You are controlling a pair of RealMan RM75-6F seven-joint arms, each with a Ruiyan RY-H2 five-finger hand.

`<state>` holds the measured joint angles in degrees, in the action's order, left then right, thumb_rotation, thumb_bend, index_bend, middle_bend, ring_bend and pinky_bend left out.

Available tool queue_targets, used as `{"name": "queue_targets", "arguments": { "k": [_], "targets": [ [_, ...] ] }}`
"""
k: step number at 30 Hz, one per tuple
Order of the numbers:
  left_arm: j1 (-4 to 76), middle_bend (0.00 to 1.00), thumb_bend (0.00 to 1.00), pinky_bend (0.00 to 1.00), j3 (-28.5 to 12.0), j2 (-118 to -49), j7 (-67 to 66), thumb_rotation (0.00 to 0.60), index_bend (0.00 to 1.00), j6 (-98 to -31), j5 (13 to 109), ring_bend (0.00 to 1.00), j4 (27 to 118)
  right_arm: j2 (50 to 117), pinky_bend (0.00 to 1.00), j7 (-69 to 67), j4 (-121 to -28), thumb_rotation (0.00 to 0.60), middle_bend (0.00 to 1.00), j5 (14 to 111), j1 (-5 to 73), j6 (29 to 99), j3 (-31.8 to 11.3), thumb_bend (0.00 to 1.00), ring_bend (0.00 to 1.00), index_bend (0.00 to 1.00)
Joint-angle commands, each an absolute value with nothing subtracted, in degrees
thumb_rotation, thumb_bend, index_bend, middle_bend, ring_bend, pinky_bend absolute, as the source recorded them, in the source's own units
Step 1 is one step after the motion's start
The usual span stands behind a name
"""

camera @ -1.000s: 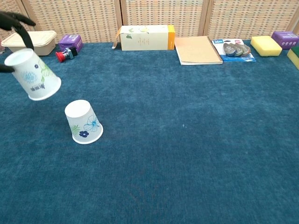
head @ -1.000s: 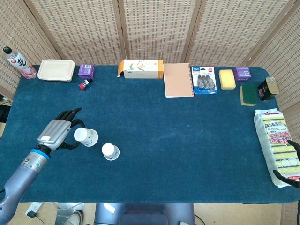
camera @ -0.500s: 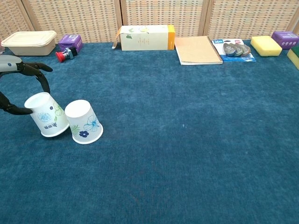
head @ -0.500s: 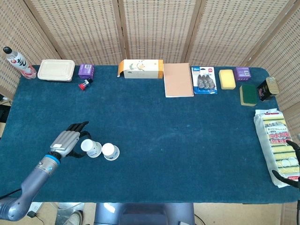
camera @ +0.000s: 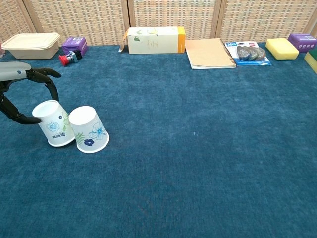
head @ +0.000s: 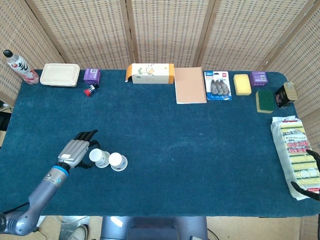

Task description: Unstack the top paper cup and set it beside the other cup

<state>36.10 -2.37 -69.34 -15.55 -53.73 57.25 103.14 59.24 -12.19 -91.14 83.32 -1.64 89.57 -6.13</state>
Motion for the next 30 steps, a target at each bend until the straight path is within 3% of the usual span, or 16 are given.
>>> {"name": "queue_targets", "arguments": {
  "k": [1, 14, 20, 24, 30],
  "targets": [
    [36.13, 0.0, 0.26, 0.02, -2.47, -69.48, -15.63, 0.6, 0.39, -53.84, 57.26, 0.0, 103.27, 59.24, 0.0, -12.25, -91.13, 0.6, 0.02, 83.35, -1.66, 89.61, -6.11, 0.04, 0.0, 0.16],
    [35.97, 0.0, 0.2, 0.02, -2.39, -69.53, -17.21, 0.6, 0.13, -54.91, 56.48, 0.0, 104.36, 59.07, 0.0, -12.57, -91.11, 0.6, 0.02, 83.25, -1.73, 89.65, -6.12, 0.04, 0.0, 0.16],
    [33.73, 0.0, 0.2, 0.02, -2.24, -66.96, -14.48, 0.6, 0.01, -58.1, 61.46, 0.0, 106.71, 59.04, 0.0, -12.69, -90.98, 0.6, 0.02, 83.31, -1.71, 89.61, -6.1, 0.04, 0.0, 0.16],
    [29.66, 0.0, 0.18, 0.02, -0.86, -64.65, -12.81, 0.6, 0.0, -64.69, 68.17, 0.0, 106.74, 59.05, 0.0, -12.85, -90.91, 0.6, 0.02, 83.27, -1.73, 89.73, -6.17, 0.04, 0.0, 0.16],
    [19.32, 0.0, 0.12, 0.02, 1.01, -66.16, -13.5, 0.6, 0.0, -82.63, 75.52, 0.0, 100.79, 59.22, 0.0, -12.93, -90.93, 0.6, 0.02, 83.88, -1.67, 89.87, -5.98, 0.04, 0.0, 0.13]
  ]
}}
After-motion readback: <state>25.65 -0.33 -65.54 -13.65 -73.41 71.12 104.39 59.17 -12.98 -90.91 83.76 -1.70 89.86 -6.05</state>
